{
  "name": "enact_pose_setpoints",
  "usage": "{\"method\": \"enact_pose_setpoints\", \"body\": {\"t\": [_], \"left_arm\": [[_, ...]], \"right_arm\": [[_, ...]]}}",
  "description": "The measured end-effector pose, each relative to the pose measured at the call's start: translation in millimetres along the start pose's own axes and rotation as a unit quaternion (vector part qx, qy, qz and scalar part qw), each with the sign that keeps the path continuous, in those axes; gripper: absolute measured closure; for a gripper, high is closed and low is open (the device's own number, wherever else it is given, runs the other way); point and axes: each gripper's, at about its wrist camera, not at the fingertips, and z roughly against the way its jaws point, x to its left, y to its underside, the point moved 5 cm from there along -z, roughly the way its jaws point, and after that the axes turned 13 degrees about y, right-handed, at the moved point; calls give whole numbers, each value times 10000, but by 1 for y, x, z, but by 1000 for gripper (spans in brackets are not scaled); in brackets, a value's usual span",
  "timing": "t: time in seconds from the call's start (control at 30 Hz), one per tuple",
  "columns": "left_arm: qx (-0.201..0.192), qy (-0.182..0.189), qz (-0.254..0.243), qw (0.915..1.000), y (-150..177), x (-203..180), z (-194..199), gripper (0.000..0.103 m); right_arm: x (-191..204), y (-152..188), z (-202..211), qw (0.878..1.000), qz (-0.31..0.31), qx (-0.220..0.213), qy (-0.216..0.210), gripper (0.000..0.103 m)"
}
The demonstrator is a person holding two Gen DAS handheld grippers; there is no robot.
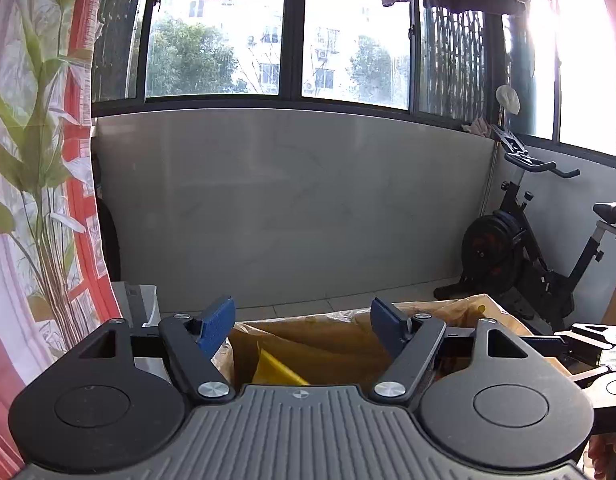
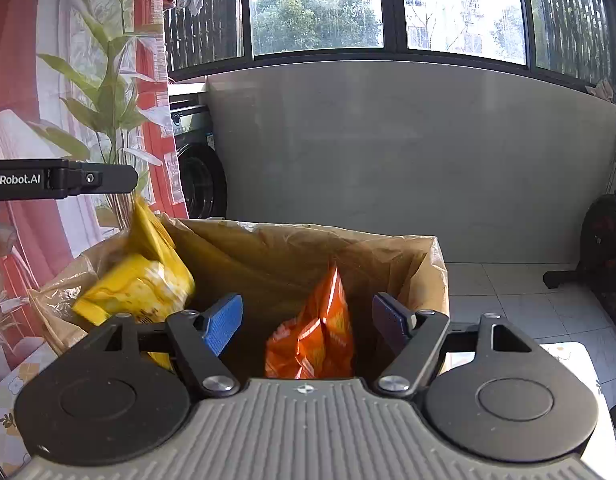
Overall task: Organize snacks
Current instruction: 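Open the left gripper over the box while right gripper opens to drop the orange bag, then withdraw both grippers from the box back toward the snack pile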
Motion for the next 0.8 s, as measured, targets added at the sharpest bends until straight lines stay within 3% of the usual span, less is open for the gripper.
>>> {"method": "enact_pose_setpoints", "body": {"t": [0.27, 0.47, 0.6, 0.8], "left_arm": [[143, 199, 126, 9996, 9, 9, 38, 26], [135, 181, 373, 9991, 42, 25, 86, 26], [179, 37, 445, 9988, 74, 31, 109, 27], [274, -96, 841, 9960, 118, 33, 122, 27]], "right_arm": [[-3, 0, 32, 9993, -231, -179, -214, 28], [-5, 19, 74, 9976, -156, -521, -423, 29], [-5, 42, 91, 9976, -15, -581, -384, 43], [-8, 87, 97, 9989, -75, -146, -439, 58]]}}
